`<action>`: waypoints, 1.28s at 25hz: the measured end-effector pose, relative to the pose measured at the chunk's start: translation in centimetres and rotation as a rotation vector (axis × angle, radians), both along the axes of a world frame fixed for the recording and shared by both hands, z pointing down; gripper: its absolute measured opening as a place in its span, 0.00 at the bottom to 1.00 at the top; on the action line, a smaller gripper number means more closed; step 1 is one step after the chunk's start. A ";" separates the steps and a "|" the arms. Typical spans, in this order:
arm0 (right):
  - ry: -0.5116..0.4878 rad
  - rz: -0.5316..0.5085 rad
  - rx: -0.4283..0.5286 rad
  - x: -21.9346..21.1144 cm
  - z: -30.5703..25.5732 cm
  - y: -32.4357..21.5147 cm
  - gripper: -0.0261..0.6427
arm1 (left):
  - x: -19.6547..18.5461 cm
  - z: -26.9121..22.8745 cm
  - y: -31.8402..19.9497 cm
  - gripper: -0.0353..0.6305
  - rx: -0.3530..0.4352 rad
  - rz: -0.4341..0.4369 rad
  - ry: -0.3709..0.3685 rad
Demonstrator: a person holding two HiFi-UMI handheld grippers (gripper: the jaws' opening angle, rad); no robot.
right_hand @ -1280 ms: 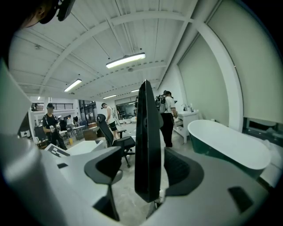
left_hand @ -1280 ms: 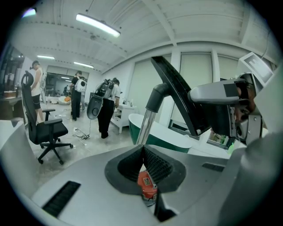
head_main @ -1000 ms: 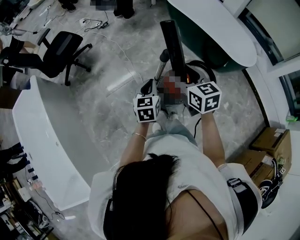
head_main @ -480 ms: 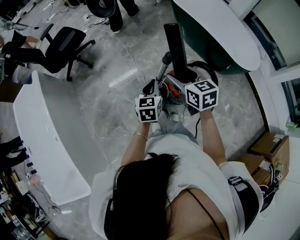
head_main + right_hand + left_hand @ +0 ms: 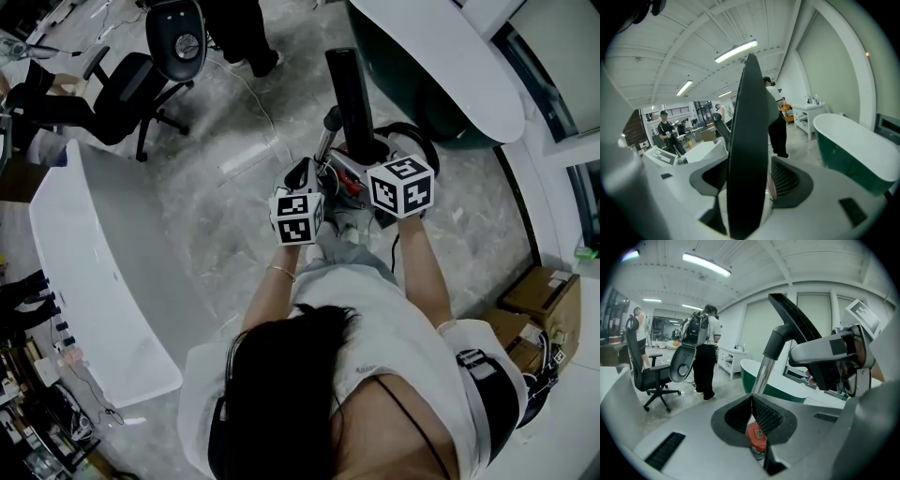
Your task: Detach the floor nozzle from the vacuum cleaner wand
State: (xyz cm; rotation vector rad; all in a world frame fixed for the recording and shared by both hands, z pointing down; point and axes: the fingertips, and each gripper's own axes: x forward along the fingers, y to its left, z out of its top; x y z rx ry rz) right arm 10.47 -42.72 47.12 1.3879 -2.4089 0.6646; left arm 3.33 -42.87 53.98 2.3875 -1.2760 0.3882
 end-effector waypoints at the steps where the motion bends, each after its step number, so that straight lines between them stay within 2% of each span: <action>1: -0.017 -0.008 -0.001 0.1 0.0 -0.1 0.47 | 0.2 0.0 0.0 0.06 0.002 0.002 0.003; 2: -0.031 -0.016 -0.002 0.2 -0.1 -0.1 0.46 | 0.4 0.0 0.0 0.06 0.004 0.006 0.007; 7: -0.020 -0.066 0.003 -0.7 -0.4 -0.3 0.24 | 0.6 -0.3 -0.5 0.06 0.017 0.023 0.019; 8: -0.019 -0.074 0.003 -0.8 -0.4 -0.2 0.23 | 0.8 -0.3 -0.5 0.06 0.020 0.027 0.023; 22: -0.057 -0.105 -0.068 -0.8 -0.1 0.5 0.21 | 2.8 -1.7 -1.1 0.07 0.056 0.092 0.097; 27: -0.064 -0.112 -0.072 -0.5 -0.1 0.8 0.21 | 3.8 -2.0 -1.3 0.21 0.059 0.153 0.112; 32: -0.068 -0.122 -0.084 -0.6 -0.1 1.2 0.21 | 4.4 -2.2 -1.8 0.30 0.082 0.204 0.105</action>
